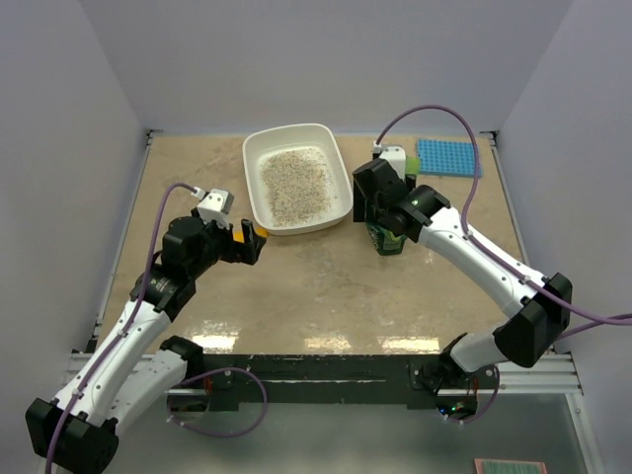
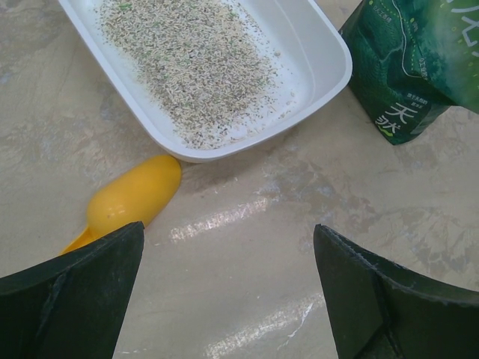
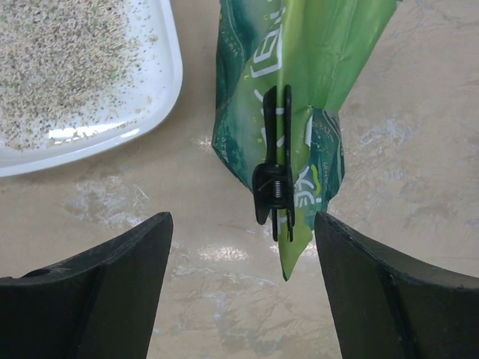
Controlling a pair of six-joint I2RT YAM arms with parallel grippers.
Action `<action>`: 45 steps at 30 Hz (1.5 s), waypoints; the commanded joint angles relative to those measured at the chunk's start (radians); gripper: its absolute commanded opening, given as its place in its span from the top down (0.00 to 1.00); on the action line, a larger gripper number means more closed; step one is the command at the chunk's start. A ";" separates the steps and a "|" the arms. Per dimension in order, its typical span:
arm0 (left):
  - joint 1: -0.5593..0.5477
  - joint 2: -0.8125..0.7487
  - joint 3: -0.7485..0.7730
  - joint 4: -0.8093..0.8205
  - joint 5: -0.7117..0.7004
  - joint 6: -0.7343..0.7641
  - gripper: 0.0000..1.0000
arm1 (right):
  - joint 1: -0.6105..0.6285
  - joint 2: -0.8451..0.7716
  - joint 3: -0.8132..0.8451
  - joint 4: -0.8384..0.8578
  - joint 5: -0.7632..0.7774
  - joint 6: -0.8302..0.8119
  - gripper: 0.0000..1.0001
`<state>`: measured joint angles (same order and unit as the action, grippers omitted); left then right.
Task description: Fill the litter box with clean litter
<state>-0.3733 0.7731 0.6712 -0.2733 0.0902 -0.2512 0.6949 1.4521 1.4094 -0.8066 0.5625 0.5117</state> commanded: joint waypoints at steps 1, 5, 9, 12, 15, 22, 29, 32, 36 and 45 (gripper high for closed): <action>0.005 -0.014 0.005 0.013 0.019 -0.016 0.00 | -0.001 -0.018 -0.004 0.001 0.089 0.054 0.23; 0.005 -0.017 0.005 0.013 0.016 -0.016 0.00 | -0.001 -0.004 -0.007 0.003 0.109 0.054 0.30; 0.005 -0.017 0.005 0.011 0.010 -0.016 0.00 | -0.001 0.011 -0.013 0.001 0.129 0.057 0.41; 0.005 -0.014 0.005 0.011 0.008 -0.014 0.00 | -0.001 0.014 -0.018 0.009 0.140 0.054 0.44; 0.005 -0.011 0.005 0.011 0.008 -0.014 0.00 | -0.001 0.025 -0.021 0.006 0.160 0.050 0.47; 0.005 -0.009 0.005 0.013 0.003 -0.014 0.00 | -0.001 0.051 -0.015 0.007 0.186 0.048 0.58; 0.005 -0.003 0.007 0.011 0.005 -0.013 0.00 | 0.000 0.065 0.002 -0.016 0.255 0.057 1.00; 0.005 0.000 0.007 0.013 0.006 -0.013 0.00 | -0.001 0.045 0.022 -0.029 0.273 0.059 1.00; 0.005 0.003 0.007 0.013 0.008 -0.013 0.00 | -0.001 -0.002 0.062 -0.058 0.278 0.042 1.00; 0.005 0.003 0.008 0.013 0.009 -0.013 0.00 | -0.001 -0.139 0.099 -0.167 0.251 0.063 1.00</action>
<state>-0.3733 0.7776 0.6712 -0.2737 0.0937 -0.2516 0.6945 1.3964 1.4586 -0.9054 0.7685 0.5419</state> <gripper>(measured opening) 0.998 0.067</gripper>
